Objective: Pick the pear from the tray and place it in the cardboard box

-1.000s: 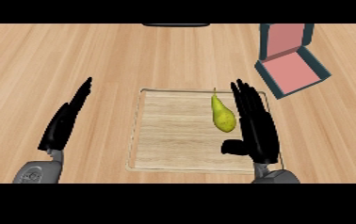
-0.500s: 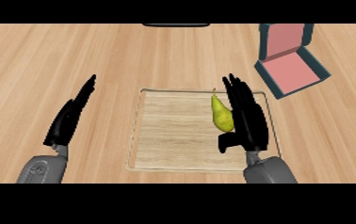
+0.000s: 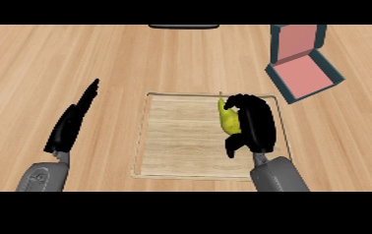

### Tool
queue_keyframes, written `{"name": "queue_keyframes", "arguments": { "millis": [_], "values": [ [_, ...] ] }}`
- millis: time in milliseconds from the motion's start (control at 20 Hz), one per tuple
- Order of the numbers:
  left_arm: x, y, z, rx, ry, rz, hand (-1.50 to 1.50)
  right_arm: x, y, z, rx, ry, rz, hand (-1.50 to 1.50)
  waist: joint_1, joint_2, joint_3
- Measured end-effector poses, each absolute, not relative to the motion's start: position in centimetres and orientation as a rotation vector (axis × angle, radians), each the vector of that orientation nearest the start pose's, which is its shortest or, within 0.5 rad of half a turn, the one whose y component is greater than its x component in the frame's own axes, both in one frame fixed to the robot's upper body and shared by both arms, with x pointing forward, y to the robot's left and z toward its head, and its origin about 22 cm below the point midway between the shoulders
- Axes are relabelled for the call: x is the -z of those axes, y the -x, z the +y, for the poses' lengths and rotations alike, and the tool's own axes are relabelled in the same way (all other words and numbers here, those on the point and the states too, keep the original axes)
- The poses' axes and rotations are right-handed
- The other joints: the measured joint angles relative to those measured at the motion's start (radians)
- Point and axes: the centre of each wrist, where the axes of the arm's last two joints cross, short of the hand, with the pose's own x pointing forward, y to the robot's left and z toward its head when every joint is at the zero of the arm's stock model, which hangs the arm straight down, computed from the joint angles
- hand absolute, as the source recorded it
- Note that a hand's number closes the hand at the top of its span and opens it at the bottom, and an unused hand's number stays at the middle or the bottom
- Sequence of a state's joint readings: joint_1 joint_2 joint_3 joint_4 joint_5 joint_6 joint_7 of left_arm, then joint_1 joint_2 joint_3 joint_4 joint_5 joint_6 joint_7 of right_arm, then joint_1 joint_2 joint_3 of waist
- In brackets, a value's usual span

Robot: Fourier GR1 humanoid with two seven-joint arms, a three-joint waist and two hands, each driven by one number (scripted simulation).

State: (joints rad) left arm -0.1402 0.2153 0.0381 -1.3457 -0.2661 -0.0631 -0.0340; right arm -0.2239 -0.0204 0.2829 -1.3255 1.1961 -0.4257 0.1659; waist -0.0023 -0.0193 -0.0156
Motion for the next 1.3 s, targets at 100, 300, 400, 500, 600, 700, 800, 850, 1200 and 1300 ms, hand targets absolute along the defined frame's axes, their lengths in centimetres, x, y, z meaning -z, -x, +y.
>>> {"name": "queue_keyframes", "arguments": {
  "millis": [100, 300, 400, 500, 600, 700, 800, 850, 1200, 1300],
  "values": [
    [0.5, -27.5, 28.4, 0.419, -0.316, -1.466, 0.0, 1.1, -27.6, -14.2, -0.85, 1.094, -1.681, 1.5, -0.001, -0.002, -0.001],
    [0.4, -27.1, 28.5, 0.414, -0.317, -1.474, 0.0, 0.9, -27.3, -14.1, -0.809, 1.158, -1.712, 1.5, -0.002, 0.0, 0.001],
    [0.3, -27.2, 28.3, 0.42, -0.308, -1.482, 0.0, 0.2, -29.3, -14.7, -0.773, 1.209, -1.609, 1.5, 0.009, 0.007, 0.004],
    [0.0, -27.5, 28.2, 0.428, -0.306, -1.491, 0.0, -0.4, -31.1, -15.8, -0.712, 1.243, -1.451, 1.5, 0.024, 0.02, 0.005],
    [-0.1, -27.6, 28.0, 0.434, -0.303, -1.499, 0.0, -0.8, -32.5, -17.0, -0.643, 1.26, -1.288, 1.5, 0.037, 0.034, 0.005],
    [-0.2, -27.7, 27.8, 0.447, -0.296, -1.507, 0.0, -1.6, -34.0, -18.0, -0.578, 1.28, -1.144, 1.5, 0.054, 0.044, 0.005],
    [-0.4, -27.9, 27.5, 0.464, -0.287, -1.518, 0.0, -2.9, -35.8, -18.8, -0.526, 1.314, -1.012, 1.5, 0.073, 0.053, 0.005],
    [-0.6, -28.1, 27.3, 0.471, -0.282, -1.526, 0.0, -3.7, -36.7, -19.1, -0.502, 1.333, -0.954, 1.5, 0.083, 0.056, 0.006],
    [-1.1, -29.0, 25.7, 0.514, -0.245, -1.541, 0.0, -11.8, -42.8, -19.3, -0.382, 1.512, -0.667, 1.5, 0.131, 0.064, 0.01],
    [-1.3, -29.3, 25.3, 0.522, -0.24, -1.544, 0.0, -14.2, -44.1, -19.2, -0.369, 1.581, -0.633, 1.5, 0.138, 0.064, 0.01]
  ]
}}
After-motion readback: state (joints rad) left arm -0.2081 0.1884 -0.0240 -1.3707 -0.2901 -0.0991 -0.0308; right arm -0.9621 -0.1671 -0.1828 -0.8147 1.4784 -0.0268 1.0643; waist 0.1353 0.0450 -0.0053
